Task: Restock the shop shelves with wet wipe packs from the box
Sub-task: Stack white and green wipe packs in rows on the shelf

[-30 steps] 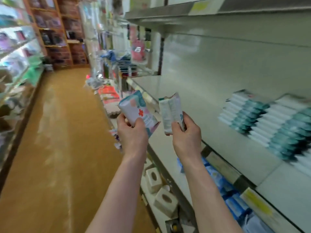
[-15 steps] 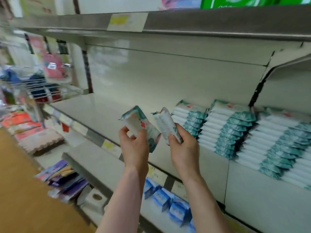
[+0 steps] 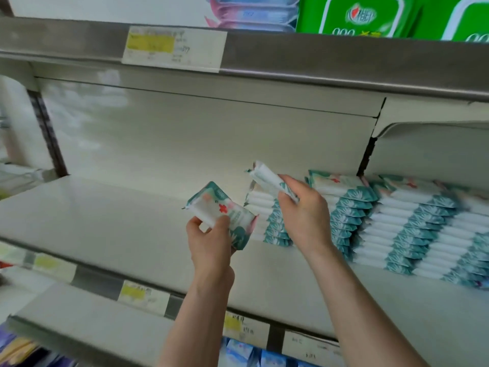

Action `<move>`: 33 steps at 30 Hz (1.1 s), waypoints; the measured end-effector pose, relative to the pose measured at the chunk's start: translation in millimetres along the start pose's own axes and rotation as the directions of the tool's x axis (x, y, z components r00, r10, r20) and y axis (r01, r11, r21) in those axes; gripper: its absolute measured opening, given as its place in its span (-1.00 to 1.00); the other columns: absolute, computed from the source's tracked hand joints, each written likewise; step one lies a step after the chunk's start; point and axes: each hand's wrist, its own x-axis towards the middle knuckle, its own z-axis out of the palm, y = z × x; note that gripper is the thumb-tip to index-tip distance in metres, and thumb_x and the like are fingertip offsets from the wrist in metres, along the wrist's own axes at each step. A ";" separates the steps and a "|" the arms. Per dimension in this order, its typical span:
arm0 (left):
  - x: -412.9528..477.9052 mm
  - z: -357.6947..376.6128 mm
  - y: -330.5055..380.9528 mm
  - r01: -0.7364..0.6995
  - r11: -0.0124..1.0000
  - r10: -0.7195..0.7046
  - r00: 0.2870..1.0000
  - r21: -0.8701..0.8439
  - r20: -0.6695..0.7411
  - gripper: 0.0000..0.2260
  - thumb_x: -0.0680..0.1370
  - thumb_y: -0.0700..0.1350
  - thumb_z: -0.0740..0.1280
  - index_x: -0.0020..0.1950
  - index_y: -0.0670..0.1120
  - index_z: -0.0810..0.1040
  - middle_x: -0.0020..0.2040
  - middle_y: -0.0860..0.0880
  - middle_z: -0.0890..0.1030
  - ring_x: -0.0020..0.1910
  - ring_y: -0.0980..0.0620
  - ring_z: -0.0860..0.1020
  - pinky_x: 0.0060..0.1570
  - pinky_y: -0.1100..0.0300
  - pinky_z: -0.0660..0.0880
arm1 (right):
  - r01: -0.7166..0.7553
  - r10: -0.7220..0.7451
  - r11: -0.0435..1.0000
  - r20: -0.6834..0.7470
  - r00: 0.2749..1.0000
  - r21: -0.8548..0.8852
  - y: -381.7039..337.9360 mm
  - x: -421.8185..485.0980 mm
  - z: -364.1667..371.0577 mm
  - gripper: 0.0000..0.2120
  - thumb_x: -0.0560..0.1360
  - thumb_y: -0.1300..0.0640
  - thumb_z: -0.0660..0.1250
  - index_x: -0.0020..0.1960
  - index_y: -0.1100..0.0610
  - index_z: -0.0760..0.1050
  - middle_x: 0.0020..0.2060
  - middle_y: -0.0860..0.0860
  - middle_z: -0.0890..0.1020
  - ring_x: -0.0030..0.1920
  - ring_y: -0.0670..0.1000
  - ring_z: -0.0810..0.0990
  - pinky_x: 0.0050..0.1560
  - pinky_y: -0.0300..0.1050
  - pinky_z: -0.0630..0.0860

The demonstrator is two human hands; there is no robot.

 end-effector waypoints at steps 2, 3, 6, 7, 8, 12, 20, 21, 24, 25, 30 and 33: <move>5.3 4.6 -0.4 0.018 1.000 -0.017 1.000 -0.023 0.023 -0.69 0.57 -0.26 0.28 0.30 -0.09 0.36 -0.08 -0.06 0.56 -0.13 -0.02 0.60 -0.01 -0.03 0.59 | 0.115 -0.128 0.976 -0.058 0.990 -0.187 7.2 19.2 -3.4 -0.65 0.48 0.33 0.31 0.23 0.10 0.59 -0.05 0.07 0.67 -0.04 0.16 0.56 -0.07 -0.03 0.46; 8.2 6.8 -0.4 0.022 0.999 -0.021 0.999 -0.031 0.025 -0.68 0.57 -0.26 0.28 0.31 -0.09 0.35 -0.08 -0.07 0.57 -0.13 -0.02 0.60 -0.01 -0.03 0.59 | 0.173 -0.197 0.947 -0.064 0.978 -0.272 12.0 28.0 -3.7 -0.65 0.45 0.35 0.34 0.19 0.11 0.61 -0.10 0.10 0.68 -0.05 0.20 0.55 -0.06 0.01 0.43; 16.1 13.5 0.3 0.025 0.999 -0.024 1.000 -0.043 0.019 -0.66 0.57 -0.27 0.28 0.32 -0.09 0.35 -0.06 -0.09 0.57 -0.16 -0.01 0.61 -0.08 0.00 0.60 | 0.275 -0.287 0.821 0.053 0.956 -0.500 25.2 49.7 -1.5 -0.67 0.48 0.29 0.32 0.19 0.05 0.61 -0.02 0.02 0.69 0.04 0.16 0.50 0.00 0.01 0.30; 18.1 15.5 1.1 0.026 0.999 -0.025 0.999 -0.047 0.023 -0.67 0.57 -0.27 0.28 0.32 -0.10 0.35 -0.05 -0.10 0.58 -0.16 -0.01 0.61 -0.10 0.01 0.60 | 0.301 -0.286 0.773 0.117 0.951 -0.558 28.7 55.2 -1.1 -0.67 0.52 0.27 0.28 0.22 0.03 0.59 0.04 -0.02 0.68 0.08 0.12 0.47 0.01 -0.01 0.27; 20.3 17.2 1.8 0.028 0.998 -0.027 0.999 -0.051 0.026 -0.67 0.57 -0.27 0.28 0.31 -0.09 0.35 -0.03 -0.11 0.58 -0.15 -0.01 0.62 -0.10 0.02 0.60 | 0.330 -0.278 0.724 0.181 0.943 -0.606 31.6 59.9 -0.6 -0.66 0.54 0.27 0.24 0.25 0.01 0.56 0.09 -0.06 0.66 0.10 0.09 0.44 0.02 -0.02 0.24; 27.8 22.4 4.2 0.028 0.997 -0.027 1.000 -0.069 0.012 -0.71 0.57 -0.27 0.28 0.26 -0.08 0.36 0.03 -0.13 0.58 -0.12 -0.02 0.62 -0.09 -0.01 0.60 | 0.432 -0.238 0.590 0.363 0.901 -0.683 35.8 74.7 1.7 -0.58 0.52 0.32 0.17 0.32 0.02 0.44 0.20 -0.09 0.56 0.19 0.05 0.36 0.05 -0.05 0.20; 32.5 29.9 2.8 0.025 0.996 -0.023 0.999 -0.083 0.024 -0.68 0.58 -0.27 0.27 0.31 -0.09 0.35 0.03 -0.11 0.58 -0.12 0.00 0.62 -0.02 -0.04 0.59 | 0.459 -0.015 0.656 0.598 0.802 -0.599 36.8 84.0 2.3 -0.58 0.56 0.23 0.15 0.41 0.10 0.35 0.34 0.03 0.46 0.29 0.10 0.38 0.29 0.00 0.34; 32.8 31.0 2.4 0.024 0.997 -0.022 0.999 -0.079 0.024 -0.67 0.57 -0.27 0.27 0.32 -0.09 0.35 0.04 -0.12 0.58 -0.12 0.00 0.62 -0.02 -0.04 0.59 | 0.452 -0.013 0.687 0.612 0.791 -0.569 37.3 85.6 2.1 -0.55 0.56 0.24 0.16 0.44 0.08 0.33 0.37 0.03 0.43 0.32 0.09 0.38 0.29 -0.01 0.36; 34.1 33.7 0.7 0.021 0.997 -0.020 1.000 -0.069 0.022 -0.67 0.56 -0.26 0.28 0.31 -0.09 0.37 0.05 -0.12 0.59 -0.14 0.00 0.62 -0.03 -0.04 0.59 | 0.419 -0.021 0.759 0.624 0.781 -0.499 39.4 89.7 1.2 -0.54 0.58 0.17 0.16 0.47 0.02 0.30 0.42 0.00 0.37 0.37 0.06 0.36 0.30 -0.05 0.37; 34.6 34.3 0.2 0.022 0.997 -0.021 0.999 -0.068 0.024 -0.67 0.56 -0.26 0.29 0.31 -0.10 0.37 0.04 -0.11 0.59 -0.14 0.00 0.62 -0.03 -0.04 0.60 | 0.417 -0.018 0.762 0.627 0.779 -0.495 41.1 90.3 1.5 -0.57 0.60 0.15 0.14 0.46 0.02 0.31 0.41 0.00 0.38 0.35 0.07 0.38 0.27 -0.05 0.38; 36.6 37.1 0.0 0.039 0.996 -0.036 0.998 -0.075 0.042 -0.71 0.57 -0.26 0.27 0.29 -0.10 0.38 0.02 -0.11 0.59 -0.12 -0.02 0.62 -0.03 -0.04 0.60 | 0.449 -0.004 0.708 0.633 0.774 -0.545 39.8 94.2 1.4 -0.65 0.63 0.16 0.09 0.37 0.01 0.44 0.27 0.03 0.47 0.23 0.10 0.46 0.17 0.00 0.44; 38.1 39.8 4.1 0.044 0.996 -0.037 0.995 -0.082 0.092 -0.76 0.56 -0.30 0.26 0.21 -0.12 0.41 0.00 -0.12 0.59 -0.11 -0.06 0.62 -0.12 0.01 0.61 | 0.309 -0.063 0.857 0.512 0.857 -0.412 25.0 95.1 -3.9 -0.70 0.63 0.10 0.12 0.26 0.08 0.52 0.19 0.00 0.55 0.15 0.05 0.52 0.14 -0.04 0.46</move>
